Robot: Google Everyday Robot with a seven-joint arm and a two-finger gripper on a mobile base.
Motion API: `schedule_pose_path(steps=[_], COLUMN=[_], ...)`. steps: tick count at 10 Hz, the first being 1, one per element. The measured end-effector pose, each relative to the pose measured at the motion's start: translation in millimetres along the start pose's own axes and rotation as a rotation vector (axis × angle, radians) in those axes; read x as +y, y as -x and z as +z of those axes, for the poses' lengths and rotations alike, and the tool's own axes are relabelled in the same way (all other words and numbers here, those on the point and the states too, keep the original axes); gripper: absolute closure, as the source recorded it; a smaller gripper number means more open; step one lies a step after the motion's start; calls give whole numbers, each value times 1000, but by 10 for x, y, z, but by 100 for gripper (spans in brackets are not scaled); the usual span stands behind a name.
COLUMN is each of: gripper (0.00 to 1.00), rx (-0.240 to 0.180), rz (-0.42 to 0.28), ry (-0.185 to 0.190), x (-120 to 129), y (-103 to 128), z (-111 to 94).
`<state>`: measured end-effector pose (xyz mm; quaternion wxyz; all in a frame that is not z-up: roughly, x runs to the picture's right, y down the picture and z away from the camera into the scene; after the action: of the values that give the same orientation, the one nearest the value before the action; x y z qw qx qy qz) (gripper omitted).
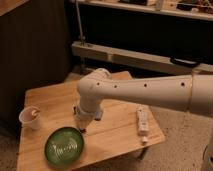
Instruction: Push the ceramic bowl across the table
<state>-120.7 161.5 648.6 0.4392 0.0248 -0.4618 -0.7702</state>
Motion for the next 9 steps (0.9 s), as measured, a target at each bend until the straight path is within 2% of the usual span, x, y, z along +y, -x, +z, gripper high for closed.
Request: schedule_pose_path(steps=[1,2,4,6,8,9], gripper=[100,100,100,100,100,100], rx=[8,13,31,52,63,62], rz=[-41,-72,-151,-184,-205,-212], ry=[-43,-32,76,155,203,209], x=[-22,-4,34,83,165,193], y=[-8,-1,-4,-5,-20,-44], z=[124,241,567,745,923,969])
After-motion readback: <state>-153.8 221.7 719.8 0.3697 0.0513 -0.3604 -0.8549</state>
